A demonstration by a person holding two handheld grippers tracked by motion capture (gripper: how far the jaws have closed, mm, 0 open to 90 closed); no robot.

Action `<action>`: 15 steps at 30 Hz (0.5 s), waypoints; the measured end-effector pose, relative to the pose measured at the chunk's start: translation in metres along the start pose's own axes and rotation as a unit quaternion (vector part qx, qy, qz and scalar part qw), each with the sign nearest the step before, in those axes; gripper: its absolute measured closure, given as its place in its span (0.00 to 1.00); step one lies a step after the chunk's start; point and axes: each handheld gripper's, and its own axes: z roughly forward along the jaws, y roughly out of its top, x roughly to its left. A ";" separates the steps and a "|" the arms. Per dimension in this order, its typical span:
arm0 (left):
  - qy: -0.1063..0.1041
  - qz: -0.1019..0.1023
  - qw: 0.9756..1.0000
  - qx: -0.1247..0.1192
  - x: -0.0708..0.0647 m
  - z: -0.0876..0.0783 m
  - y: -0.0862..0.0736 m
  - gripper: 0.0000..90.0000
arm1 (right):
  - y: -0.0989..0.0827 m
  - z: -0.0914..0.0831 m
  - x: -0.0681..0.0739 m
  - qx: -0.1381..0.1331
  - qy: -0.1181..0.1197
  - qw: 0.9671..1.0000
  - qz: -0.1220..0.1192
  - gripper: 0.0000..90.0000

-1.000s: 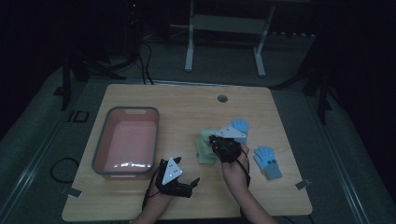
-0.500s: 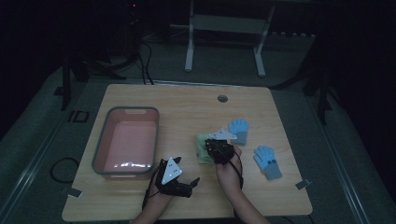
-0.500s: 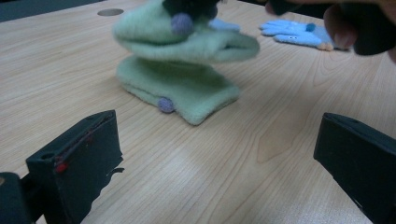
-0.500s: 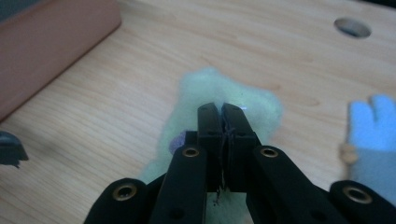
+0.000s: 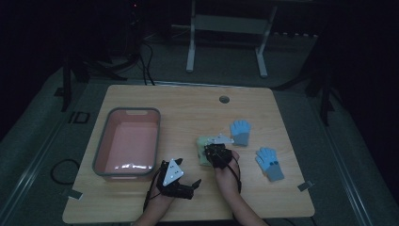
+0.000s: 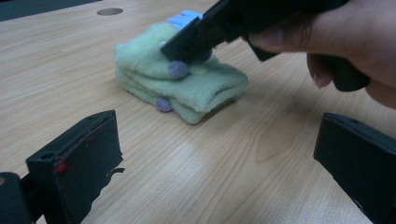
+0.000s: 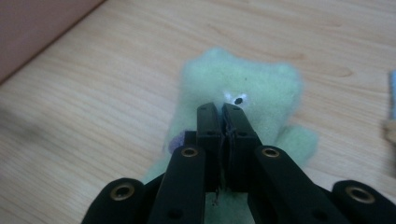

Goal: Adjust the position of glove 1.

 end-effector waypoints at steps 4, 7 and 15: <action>-0.003 0.005 1.000 -0.002 -0.001 0.000 0.000 0.01 | -0.003 0.003 -0.002 0.000 0.010 1.000 0.009 0.93; -0.004 0.010 1.000 -0.004 -0.002 0.000 0.000 0.01 | -0.003 0.000 -0.003 -0.004 0.021 1.000 0.011 0.86; -0.013 -0.007 1.000 -0.013 0.000 0.000 0.000 0.01 | 0.000 -0.017 -0.013 -0.020 0.055 0.998 -0.014 0.58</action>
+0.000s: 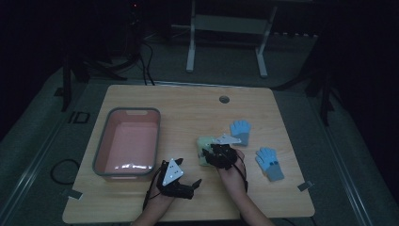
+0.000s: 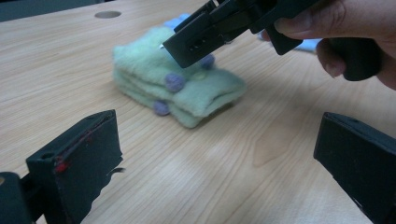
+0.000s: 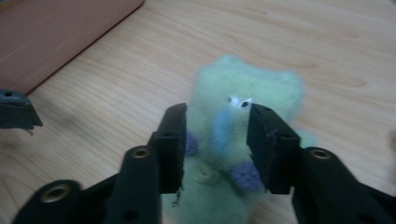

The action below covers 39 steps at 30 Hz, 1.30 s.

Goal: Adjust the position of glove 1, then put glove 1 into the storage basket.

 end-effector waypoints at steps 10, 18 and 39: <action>0.002 0.031 0.999 0.007 -0.006 0.004 0.002 0.01 | -0.002 -0.008 -0.014 0.009 0.081 0.997 -0.018 0.21; -0.005 0.003 1.000 0.017 -0.003 0.003 0.001 0.04 | -0.003 -0.016 -0.030 -0.005 0.103 0.994 -0.041 0.15; -0.051 0.043 0.996 0.057 -0.005 0.017 0.036 0.03 | 0.014 -0.042 -0.070 -0.021 0.154 0.986 -0.064 0.14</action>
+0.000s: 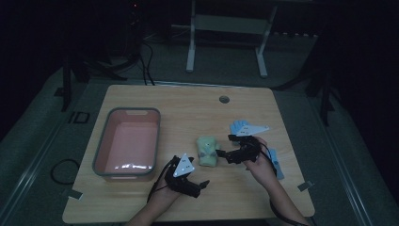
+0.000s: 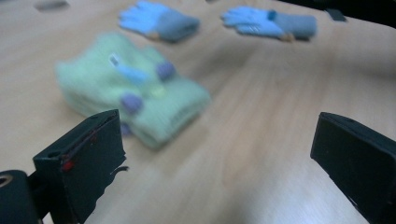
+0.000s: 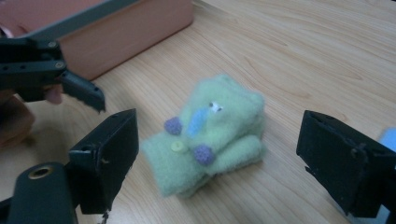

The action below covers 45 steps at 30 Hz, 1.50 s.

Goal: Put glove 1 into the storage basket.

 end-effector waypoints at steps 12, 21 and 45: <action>-0.047 0.029 0.998 0.018 0.015 0.008 0.027 0.07 | 0.006 0.016 -0.014 -0.003 0.016 1.000 0.002 0.15; -0.080 0.059 0.994 0.041 0.019 0.021 0.022 0.19 | 0.018 0.043 -0.020 0.013 0.013 1.000 -0.008 0.37; -0.032 0.177 0.978 0.104 0.029 0.059 0.009 0.50 | -0.006 0.100 -0.046 0.083 0.075 0.990 0.081 0.47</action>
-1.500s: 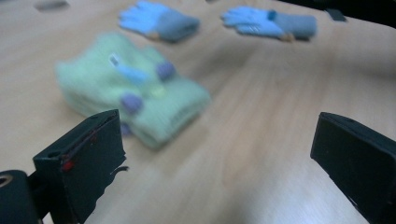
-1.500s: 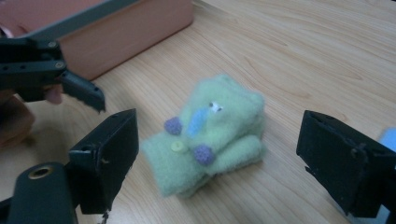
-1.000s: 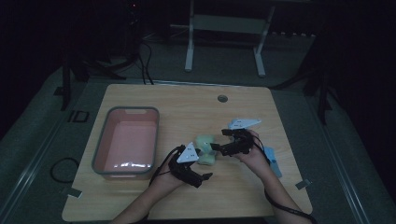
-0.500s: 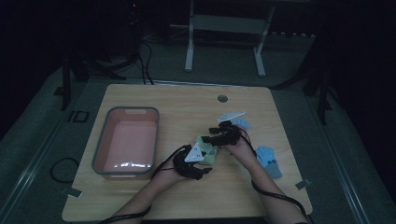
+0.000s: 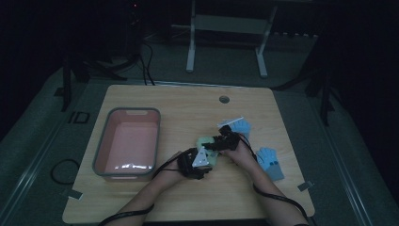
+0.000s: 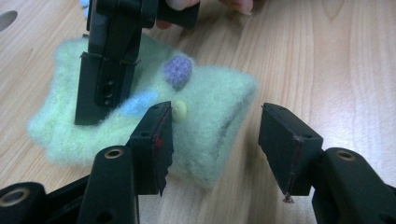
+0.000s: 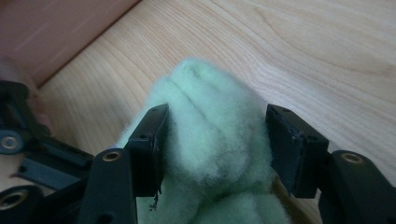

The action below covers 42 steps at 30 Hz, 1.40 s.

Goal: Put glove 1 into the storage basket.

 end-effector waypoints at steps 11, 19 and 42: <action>0.040 0.015 0.999 0.017 0.000 0.005 0.004 0.78 | -0.004 0.001 0.000 -0.004 0.017 1.000 0.012 0.67; 0.017 -0.012 0.999 0.030 0.006 -0.006 0.015 0.84 | 0.003 -0.011 0.011 -0.010 0.012 1.000 0.013 0.81; 0.039 0.008 0.998 0.047 0.022 -0.080 0.047 0.85 | 0.054 -0.041 0.059 -0.048 0.033 0.998 -0.018 0.83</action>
